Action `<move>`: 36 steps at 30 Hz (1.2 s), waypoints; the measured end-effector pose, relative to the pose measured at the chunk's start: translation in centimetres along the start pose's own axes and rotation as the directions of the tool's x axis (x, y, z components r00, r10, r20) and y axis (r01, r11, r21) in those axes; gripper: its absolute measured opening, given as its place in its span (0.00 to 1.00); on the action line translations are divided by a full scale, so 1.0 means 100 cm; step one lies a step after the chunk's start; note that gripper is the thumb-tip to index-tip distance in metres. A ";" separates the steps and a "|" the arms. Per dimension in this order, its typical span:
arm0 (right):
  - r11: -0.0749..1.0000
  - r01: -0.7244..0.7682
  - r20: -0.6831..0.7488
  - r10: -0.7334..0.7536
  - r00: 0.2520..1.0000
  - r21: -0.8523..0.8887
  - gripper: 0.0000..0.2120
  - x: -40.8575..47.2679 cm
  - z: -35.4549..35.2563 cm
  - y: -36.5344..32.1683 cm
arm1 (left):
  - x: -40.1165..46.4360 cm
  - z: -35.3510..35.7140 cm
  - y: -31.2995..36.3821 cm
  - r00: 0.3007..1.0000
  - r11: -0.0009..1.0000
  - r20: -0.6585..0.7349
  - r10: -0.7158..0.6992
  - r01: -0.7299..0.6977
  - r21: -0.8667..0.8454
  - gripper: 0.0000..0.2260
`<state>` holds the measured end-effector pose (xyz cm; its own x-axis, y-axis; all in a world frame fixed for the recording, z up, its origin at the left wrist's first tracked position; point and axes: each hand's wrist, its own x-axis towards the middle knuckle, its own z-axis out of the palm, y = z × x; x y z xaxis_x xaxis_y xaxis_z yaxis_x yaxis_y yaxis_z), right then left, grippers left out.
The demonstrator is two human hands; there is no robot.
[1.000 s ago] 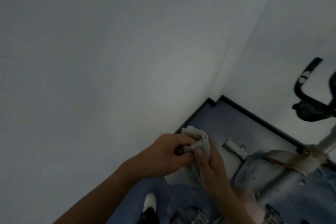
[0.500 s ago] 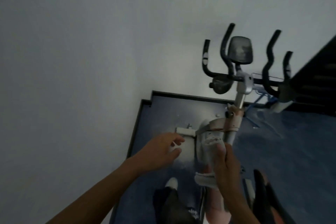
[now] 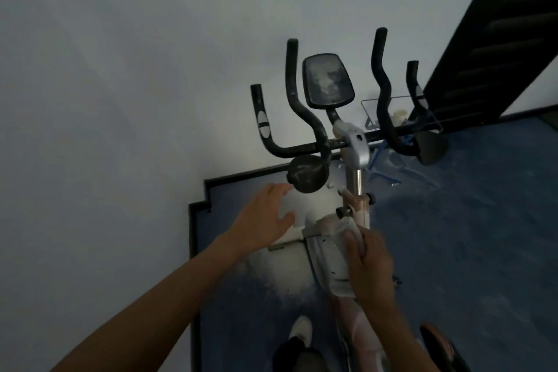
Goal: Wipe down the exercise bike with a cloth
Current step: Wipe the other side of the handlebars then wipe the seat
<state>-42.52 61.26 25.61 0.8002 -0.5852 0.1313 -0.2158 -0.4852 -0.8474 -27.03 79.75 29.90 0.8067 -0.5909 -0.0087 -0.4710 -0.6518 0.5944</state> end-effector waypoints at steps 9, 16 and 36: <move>0.993 0.110 -0.073 -0.113 0.991 -0.043 0.16 0.117 0.046 -0.020 | 0.107 0.014 -0.029 0.984 0.981 0.177 0.016 -0.049 0.186 0.49; 0.966 0.225 0.012 -0.226 0.974 -0.127 0.18 0.143 0.086 -0.019 | 0.139 0.014 -0.042 0.960 0.960 0.218 0.175 -0.215 0.179 0.47; 0.879 0.334 -0.083 -0.382 0.920 -0.340 0.11 0.121 0.094 0.020 | 0.162 0.007 -0.057 0.883 0.964 0.388 0.265 -0.232 -0.130 0.40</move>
<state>-28.02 59.28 20.69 0.7728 -0.4069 0.4871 -0.1126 -0.8432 -0.5257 -11.48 73.54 25.83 0.4485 -0.8790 -0.1619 -0.5949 -0.4288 0.6798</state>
